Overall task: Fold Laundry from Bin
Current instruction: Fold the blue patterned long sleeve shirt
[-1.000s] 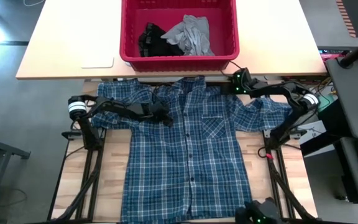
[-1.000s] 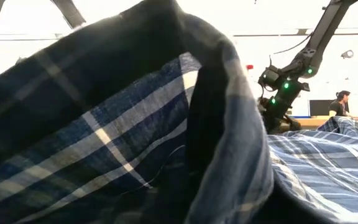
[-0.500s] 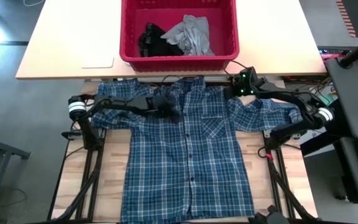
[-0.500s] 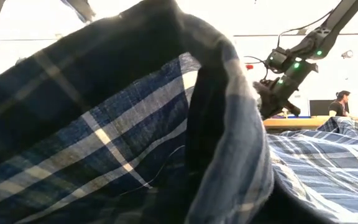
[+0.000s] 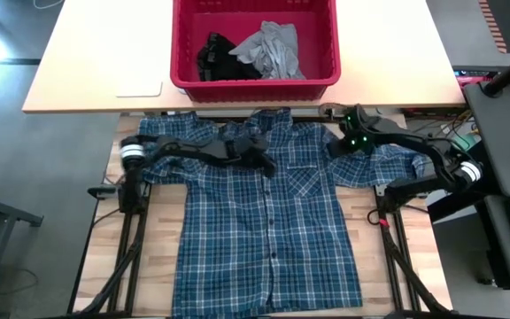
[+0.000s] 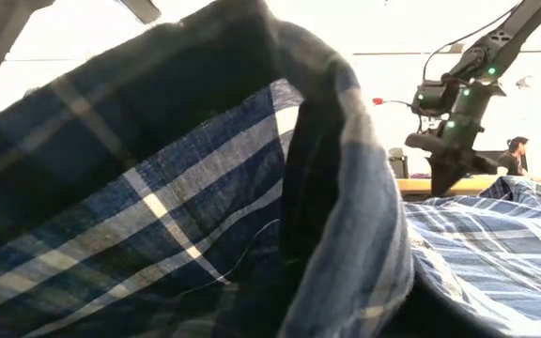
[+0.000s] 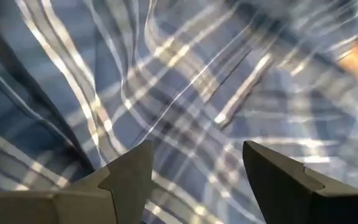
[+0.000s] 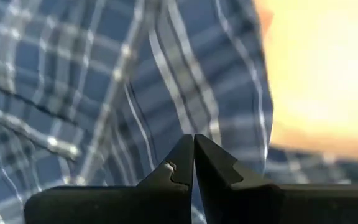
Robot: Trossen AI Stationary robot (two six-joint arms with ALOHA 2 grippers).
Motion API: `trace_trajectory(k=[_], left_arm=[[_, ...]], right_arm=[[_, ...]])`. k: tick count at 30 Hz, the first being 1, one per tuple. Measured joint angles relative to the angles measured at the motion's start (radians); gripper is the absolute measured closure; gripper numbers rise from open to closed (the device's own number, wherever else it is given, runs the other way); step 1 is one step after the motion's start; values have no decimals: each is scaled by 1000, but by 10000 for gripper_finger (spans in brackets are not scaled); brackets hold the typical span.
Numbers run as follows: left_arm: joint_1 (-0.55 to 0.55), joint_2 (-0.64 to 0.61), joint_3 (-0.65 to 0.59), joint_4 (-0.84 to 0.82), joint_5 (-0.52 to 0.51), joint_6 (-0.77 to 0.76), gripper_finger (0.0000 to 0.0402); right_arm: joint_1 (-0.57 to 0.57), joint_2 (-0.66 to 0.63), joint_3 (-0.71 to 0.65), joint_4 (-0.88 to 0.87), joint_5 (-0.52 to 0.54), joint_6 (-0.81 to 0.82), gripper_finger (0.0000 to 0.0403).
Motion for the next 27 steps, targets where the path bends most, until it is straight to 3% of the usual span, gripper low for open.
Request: trace_trajectory(k=[6, 10, 16, 19, 27], left_arm=[[-15, 195, 172, -34, 9, 12, 169], [-20, 267, 295, -188, -48, -19, 169], [-34, 300, 418, -530, -155, -7, 169], [-45, 292, 418, -558, -164, -3, 169], [-97, 294, 544, -653, -151, -11, 169]], right_arm=[[29, -53, -100, 14, 12, 43, 394], [31, -90, -172, 80, 50, 68, 394], [47, -78, -174, 33, 144, 74, 394], [56, -78, -155, -11, 205, 31, 394], [127, -168, -41, -121, 200, -7, 394]])
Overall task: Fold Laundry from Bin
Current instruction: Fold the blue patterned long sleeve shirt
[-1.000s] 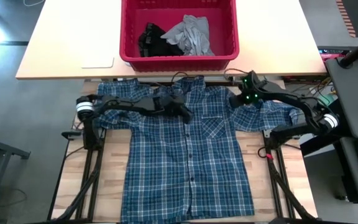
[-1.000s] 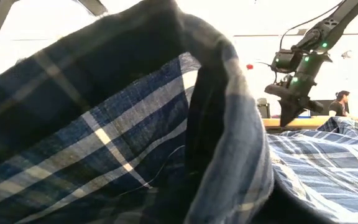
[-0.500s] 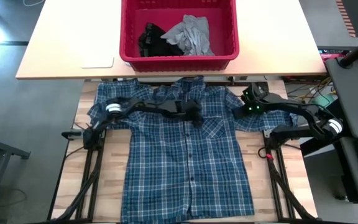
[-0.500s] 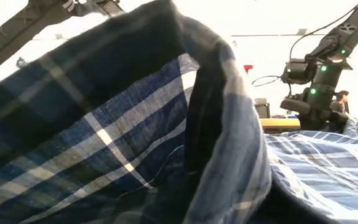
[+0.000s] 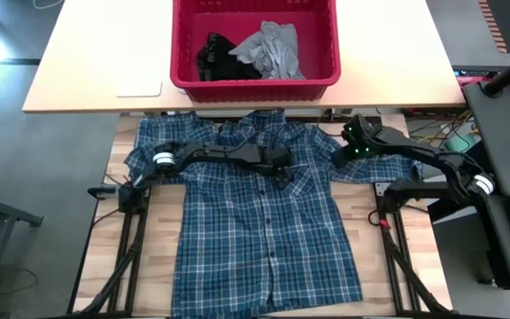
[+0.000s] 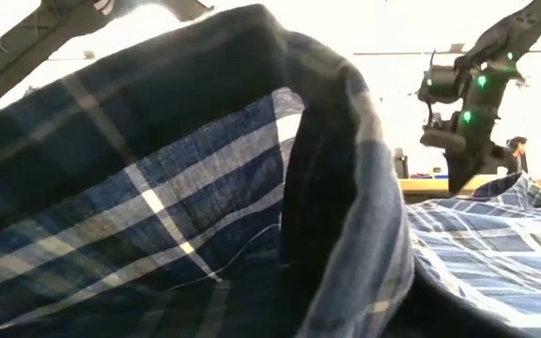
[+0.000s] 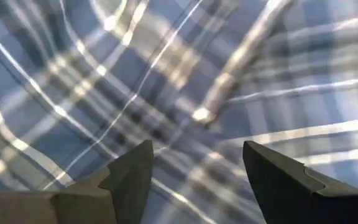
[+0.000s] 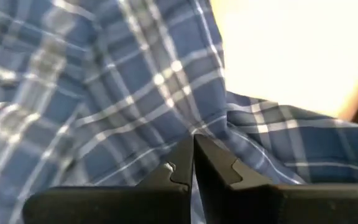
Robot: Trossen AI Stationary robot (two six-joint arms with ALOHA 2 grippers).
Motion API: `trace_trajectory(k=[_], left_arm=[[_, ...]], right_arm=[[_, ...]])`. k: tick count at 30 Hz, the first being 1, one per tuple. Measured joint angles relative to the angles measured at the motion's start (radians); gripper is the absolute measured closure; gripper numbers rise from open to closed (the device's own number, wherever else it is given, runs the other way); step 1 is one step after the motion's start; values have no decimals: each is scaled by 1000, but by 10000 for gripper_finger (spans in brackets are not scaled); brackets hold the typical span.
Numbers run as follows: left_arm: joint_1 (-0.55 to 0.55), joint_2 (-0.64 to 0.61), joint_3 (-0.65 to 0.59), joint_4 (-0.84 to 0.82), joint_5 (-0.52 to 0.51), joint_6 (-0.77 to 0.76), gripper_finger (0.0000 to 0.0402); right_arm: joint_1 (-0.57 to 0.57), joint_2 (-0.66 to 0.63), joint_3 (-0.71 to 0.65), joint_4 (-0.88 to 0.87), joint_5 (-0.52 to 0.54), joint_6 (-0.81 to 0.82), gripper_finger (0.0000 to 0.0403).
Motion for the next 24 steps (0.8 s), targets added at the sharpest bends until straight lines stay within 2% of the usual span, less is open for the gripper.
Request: trace_trajectory(k=[5, 10, 15, 19, 24], left_arm=[[-50, -23, 75, -48, -68, 20, 169], [-62, -66, 3, -42, -76, 36, 169], [-67, -234, -232, 57, -107, 23, 169], [-104, -466, -462, 135, -147, -13, 169], [-132, -750, -686, 111, -153, -53, 169]], right_arm=[[70, -64, 121, -180, 15, 13, 394], [188, -130, 212, -316, 101, 92, 394], [338, -165, 248, -303, 112, 207, 394], [486, -159, 255, -220, 116, 291, 394], [667, -89, 239, -27, 130, 388, 393]])
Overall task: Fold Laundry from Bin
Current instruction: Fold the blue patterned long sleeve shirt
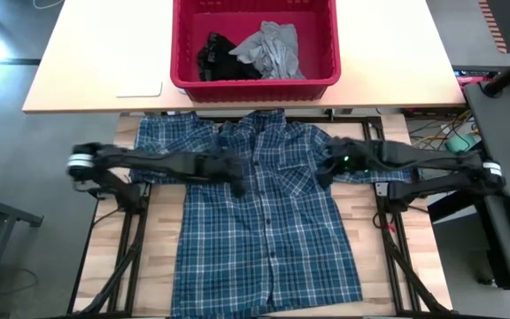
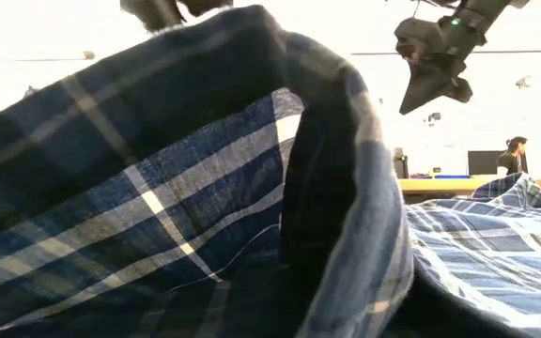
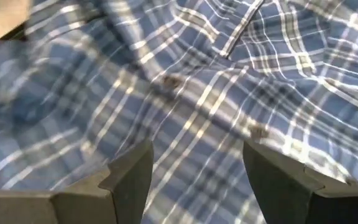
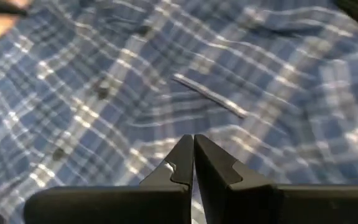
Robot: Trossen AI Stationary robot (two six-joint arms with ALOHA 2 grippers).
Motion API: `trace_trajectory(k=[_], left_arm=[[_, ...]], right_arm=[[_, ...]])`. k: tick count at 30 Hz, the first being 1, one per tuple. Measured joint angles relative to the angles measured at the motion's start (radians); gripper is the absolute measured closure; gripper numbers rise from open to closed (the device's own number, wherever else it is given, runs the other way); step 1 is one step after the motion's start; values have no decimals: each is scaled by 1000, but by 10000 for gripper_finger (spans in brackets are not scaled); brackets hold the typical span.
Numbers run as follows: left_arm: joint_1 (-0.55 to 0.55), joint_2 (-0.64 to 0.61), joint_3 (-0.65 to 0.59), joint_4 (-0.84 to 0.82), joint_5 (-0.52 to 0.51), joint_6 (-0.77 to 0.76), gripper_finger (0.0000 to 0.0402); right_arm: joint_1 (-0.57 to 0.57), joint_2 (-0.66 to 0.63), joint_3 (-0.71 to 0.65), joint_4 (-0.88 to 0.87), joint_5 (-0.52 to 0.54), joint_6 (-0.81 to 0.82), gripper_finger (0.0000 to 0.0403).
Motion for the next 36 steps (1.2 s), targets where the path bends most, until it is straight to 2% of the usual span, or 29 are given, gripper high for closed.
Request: trace_trajectory(k=[5, 9, 13, 18, 24, 32, 36], left_arm=[[22, -252, -91, -173, -7, -131, 167], [80, -407, -94, -360, -58, -268, 148], [197, -477, -88, -539, -58, -339, 116], [367, -466, -84, -681, -43, -323, 85], [534, -395, -84, -824, -13, -305, 80], [640, -344, -59, -880, -171, -362, 80], [647, -334, -42, -915, -200, -408, 82]], right_arm=[[83, 111, 30, 72, 11, 85, 373], [108, 207, 82, 78, 13, 97, 322], [110, 306, 152, 94, 16, 42, 264], [110, 431, 269, 90, 23, -92, 215], [114, 509, 422, 24, 29, -211, 186], [117, 512, 479, -36, 38, -278, 175], [117, 495, 457, -46, 39, -284, 174]])
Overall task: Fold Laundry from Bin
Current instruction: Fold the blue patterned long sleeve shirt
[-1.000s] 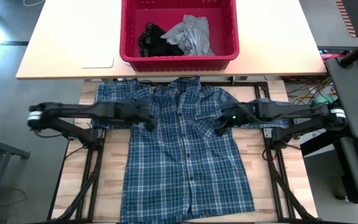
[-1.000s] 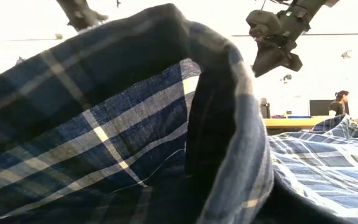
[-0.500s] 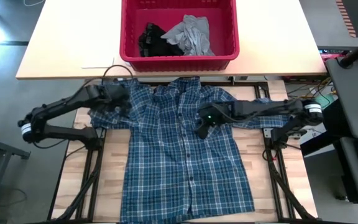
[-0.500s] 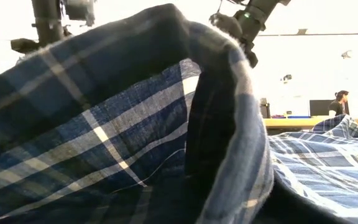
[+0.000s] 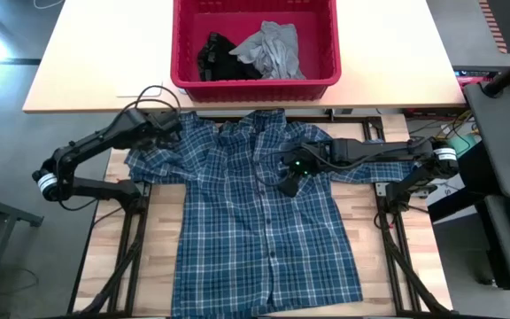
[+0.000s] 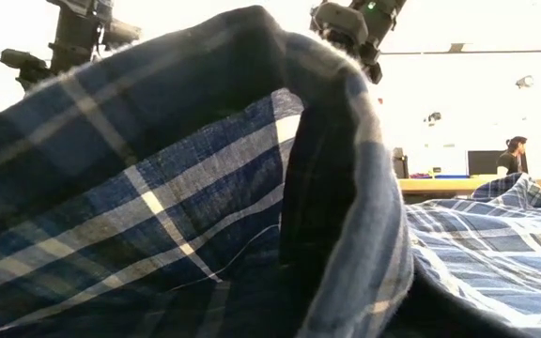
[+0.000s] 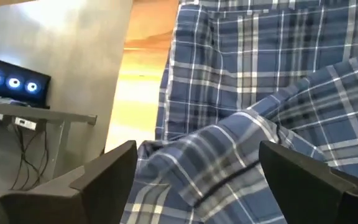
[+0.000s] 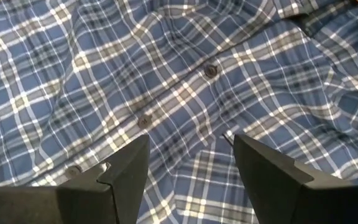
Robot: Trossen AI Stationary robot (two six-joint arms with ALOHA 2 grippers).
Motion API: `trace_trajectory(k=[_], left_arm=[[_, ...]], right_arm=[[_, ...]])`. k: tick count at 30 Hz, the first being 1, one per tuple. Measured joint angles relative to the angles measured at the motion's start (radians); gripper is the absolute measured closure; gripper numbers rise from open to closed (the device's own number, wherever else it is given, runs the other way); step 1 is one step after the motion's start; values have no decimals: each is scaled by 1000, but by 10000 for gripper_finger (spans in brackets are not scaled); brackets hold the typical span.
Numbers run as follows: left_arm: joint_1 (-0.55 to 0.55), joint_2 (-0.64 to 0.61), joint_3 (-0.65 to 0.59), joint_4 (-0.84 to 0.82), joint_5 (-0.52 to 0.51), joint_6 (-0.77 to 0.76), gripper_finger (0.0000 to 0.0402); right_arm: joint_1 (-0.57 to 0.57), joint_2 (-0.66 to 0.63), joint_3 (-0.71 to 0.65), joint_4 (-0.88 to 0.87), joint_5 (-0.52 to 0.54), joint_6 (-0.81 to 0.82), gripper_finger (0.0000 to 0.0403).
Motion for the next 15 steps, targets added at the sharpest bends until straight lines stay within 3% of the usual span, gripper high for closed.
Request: trace_trajectory(k=[7, 11, 13, 15], left_arm=[[93, 60, -28, 3, 35, 31, 91], [126, 79, -28, 86, 89, 113, 96], [132, 92, -28, 121, 157, 150, 120], [134, 113, -29, 123, 190, 177, 169]], right_arm=[[0, -8, -17, -1, -1, -6, 174], [0, -18, -17, -20, -1, -14, 172], [0, -26, -17, -47, -1, -18, 172], [0, -35, -18, -71, -1, -17, 172]])
